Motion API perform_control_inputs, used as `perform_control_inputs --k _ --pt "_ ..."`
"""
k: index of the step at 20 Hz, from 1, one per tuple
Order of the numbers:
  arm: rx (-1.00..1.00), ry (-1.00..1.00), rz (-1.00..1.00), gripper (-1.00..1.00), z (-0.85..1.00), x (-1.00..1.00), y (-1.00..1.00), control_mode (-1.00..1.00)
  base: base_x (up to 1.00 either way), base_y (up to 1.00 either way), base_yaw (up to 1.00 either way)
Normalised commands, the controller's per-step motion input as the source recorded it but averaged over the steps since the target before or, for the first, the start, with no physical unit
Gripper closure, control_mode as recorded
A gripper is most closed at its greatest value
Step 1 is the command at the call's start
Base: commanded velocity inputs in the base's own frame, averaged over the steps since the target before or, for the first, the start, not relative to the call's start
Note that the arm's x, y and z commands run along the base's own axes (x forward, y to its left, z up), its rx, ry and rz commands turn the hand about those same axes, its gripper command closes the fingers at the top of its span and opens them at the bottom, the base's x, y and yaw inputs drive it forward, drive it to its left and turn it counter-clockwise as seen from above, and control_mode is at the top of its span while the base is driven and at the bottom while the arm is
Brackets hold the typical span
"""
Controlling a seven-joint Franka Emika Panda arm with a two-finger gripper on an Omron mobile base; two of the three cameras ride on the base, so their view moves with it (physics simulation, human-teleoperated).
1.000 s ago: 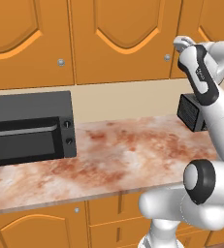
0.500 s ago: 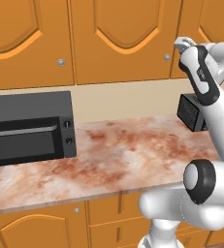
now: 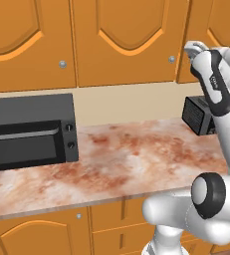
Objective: Move the mayonnaise and mustard from the cabinet to the dining counter.
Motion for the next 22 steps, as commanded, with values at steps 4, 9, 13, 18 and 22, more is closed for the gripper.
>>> perform_control_inputs --k 4,9,13,18,22 --pt "-0.01 0.0 0.03 1.0 0.0 -0.9 -0.56 -1.0 0.0 0.0 0.0" --pt "-0.02 0.0 0.01 1.0 0.0 -1.0 -0.65 -1.0 0.0 0.0 0.0" --pt "-0.03 0.0 0.0 1.0 0.0 -1.0 -0.63 -1.0 0.0 0.0 0.0" --pt "-0.05 0.0 0.0 1.0 0.0 -1.0 -0.64 -1.0 0.0 0.0 0.0" --pt "-0.04 0.01 0.02 -1.0 -0.06 -0.76 -0.35 -1.0 0.0 0.0 0.0"
